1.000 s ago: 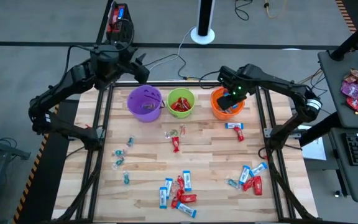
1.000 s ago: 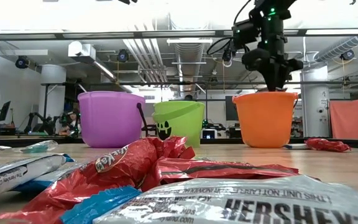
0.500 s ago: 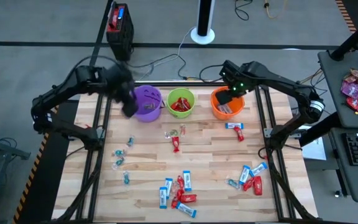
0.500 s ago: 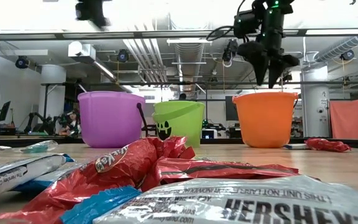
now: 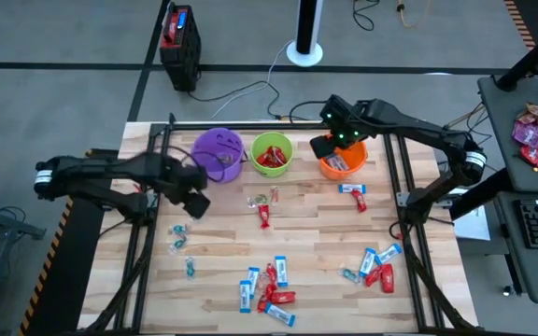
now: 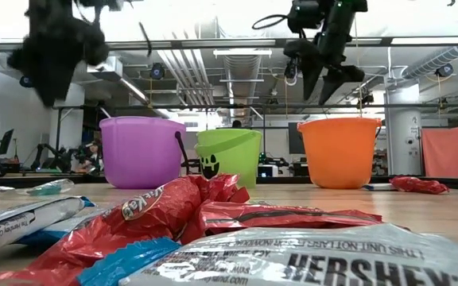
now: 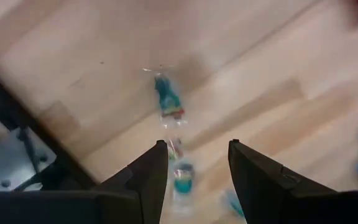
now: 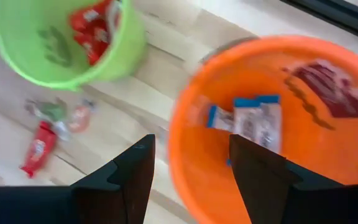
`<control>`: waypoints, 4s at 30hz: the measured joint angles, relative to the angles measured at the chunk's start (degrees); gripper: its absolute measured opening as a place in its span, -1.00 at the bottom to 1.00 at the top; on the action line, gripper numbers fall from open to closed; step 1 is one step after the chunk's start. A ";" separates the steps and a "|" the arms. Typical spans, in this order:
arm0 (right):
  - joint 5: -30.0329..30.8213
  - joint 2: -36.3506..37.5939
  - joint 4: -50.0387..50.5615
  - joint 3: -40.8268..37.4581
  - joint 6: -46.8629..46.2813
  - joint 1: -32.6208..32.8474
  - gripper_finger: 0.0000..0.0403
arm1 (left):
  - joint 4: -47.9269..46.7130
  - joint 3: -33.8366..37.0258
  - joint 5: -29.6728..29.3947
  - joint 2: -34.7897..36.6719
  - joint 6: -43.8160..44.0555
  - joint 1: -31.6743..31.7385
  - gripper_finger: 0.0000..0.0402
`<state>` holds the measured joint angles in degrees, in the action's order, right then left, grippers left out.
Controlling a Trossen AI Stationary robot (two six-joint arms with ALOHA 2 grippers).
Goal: Sort candy by brand, put in halloween buckets
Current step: Put the blue gummy candy into the purple bucket, then put the red chocolate bar into the green bucket
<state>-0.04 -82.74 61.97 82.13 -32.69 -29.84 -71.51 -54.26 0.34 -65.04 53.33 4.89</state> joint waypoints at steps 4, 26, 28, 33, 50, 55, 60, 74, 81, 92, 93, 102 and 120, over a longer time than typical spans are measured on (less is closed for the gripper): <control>0.05 0.00 -3.45 0.00 -2.33 1.70 -0.03 | 10.02 9.70 -1.37 -1.14 2.97 -0.10 -0.23; 0.10 -0.07 -4.36 0.00 -4.25 4.37 -0.03 | 30.56 26.35 -5.36 -4.55 0.45 -0.21 -0.47; 0.10 -0.07 -4.36 0.00 -4.02 4.37 -0.03 | 30.42 26.25 -4.59 -4.54 0.37 -0.18 -0.64; 0.12 -0.09 -4.38 0.00 -3.74 4.37 -0.03 | 26.68 23.23 -1.13 -4.23 -2.08 -0.53 -0.95; -0.48 -0.09 -4.45 -0.02 -3.81 6.24 -0.03 | 12.45 -15.92 -20.45 3.34 -34.49 9.26 -1.00; -6.11 -0.09 -7.24 -0.02 -9.67 9.33 -0.03 | 16.17 -15.24 -9.91 -0.90 -44.43 25.63 -1.00; -8.79 -0.25 -12.19 0.73 -16.58 15.10 -0.07 | 17.00 -13.83 -1.80 -8.23 -48.30 33.93 -1.00; 1.19 -17.46 -9.15 16.50 -20.38 28.42 -0.06 | 22.29 -11.70 -2.52 -20.00 -50.69 34.72 -0.81; 1.19 -27.25 -9.38 18.80 -20.27 29.74 0.24 | 21.89 -11.70 -2.62 -19.17 -49.17 34.72 -0.48; -3.77 -38.92 -12.92 18.80 -15.84 30.25 0.38 | 10.60 -20.49 -2.39 -4.54 -43.29 32.60 -0.33; -4.47 -39.45 -13.98 18.80 -15.39 30.27 0.36 | 9.47 -21.93 -2.35 -3.20 -42.50 32.00 -0.33; -5.96 -42.12 -16.68 18.80 -12.12 30.20 0.05 | 6.32 -35.96 -1.09 4.93 -33.05 23.45 -0.40; -6.83 -32.56 -8.35 21.27 -1.90 29.60 -0.96 | -9.97 -30.06 -1.27 8.61 -15.35 8.76 -0.48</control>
<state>-6.87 -115.29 53.62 103.40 -34.59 -0.24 -81.48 -84.32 -0.93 -56.43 37.98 13.66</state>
